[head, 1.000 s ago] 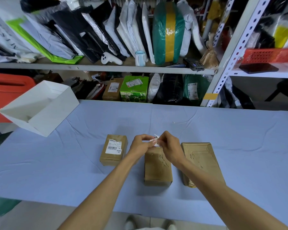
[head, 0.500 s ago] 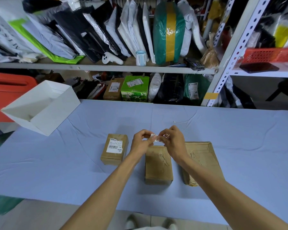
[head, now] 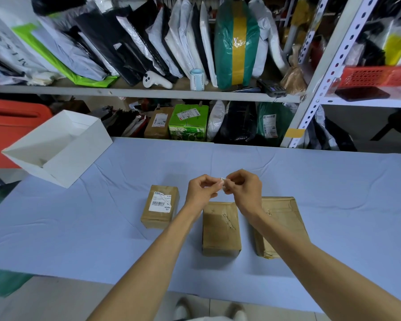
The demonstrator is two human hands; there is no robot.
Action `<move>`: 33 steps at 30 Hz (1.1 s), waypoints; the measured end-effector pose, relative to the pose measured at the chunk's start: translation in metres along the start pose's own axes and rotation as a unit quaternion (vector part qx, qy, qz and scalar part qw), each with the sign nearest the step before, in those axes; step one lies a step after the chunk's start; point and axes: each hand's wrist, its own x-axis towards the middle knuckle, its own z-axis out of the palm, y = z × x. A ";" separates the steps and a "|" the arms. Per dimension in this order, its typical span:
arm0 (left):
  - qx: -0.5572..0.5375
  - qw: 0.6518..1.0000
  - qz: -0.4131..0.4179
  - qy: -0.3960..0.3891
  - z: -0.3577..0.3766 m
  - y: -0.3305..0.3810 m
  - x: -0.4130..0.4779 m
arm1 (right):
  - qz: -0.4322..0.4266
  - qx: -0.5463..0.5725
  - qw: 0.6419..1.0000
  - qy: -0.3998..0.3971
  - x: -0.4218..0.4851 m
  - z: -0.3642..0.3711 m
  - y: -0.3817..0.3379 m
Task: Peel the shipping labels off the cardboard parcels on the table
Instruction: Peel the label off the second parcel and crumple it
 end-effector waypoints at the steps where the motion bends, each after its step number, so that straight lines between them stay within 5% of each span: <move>1: 0.012 1.000 0.002 0.006 0.001 0.001 0.000 | 0.010 0.020 1.000 0.005 0.001 0.000 -0.001; 8: -0.008 0.999 -0.001 0.037 0.003 0.007 -0.001 | 0.049 0.109 0.993 -0.026 0.004 0.001 -0.004; 12: 0.035 0.993 0.021 0.109 0.001 0.005 0.001 | 0.013 0.046 0.996 -0.076 0.003 0.006 -0.008; 23: 0.121 0.992 0.032 -0.014 0.002 0.017 0.003 | -0.018 0.023 0.997 -0.075 0.013 -0.005 -0.001; 26: 0.098 0.994 0.039 -0.032 0.007 0.018 0.002 | -0.024 -0.020 0.999 -0.021 0.015 -0.002 0.002; 33: 0.058 0.998 0.013 0.006 0.010 0.008 -0.002 | -0.039 -0.079 0.996 -0.015 0.013 -0.005 0.001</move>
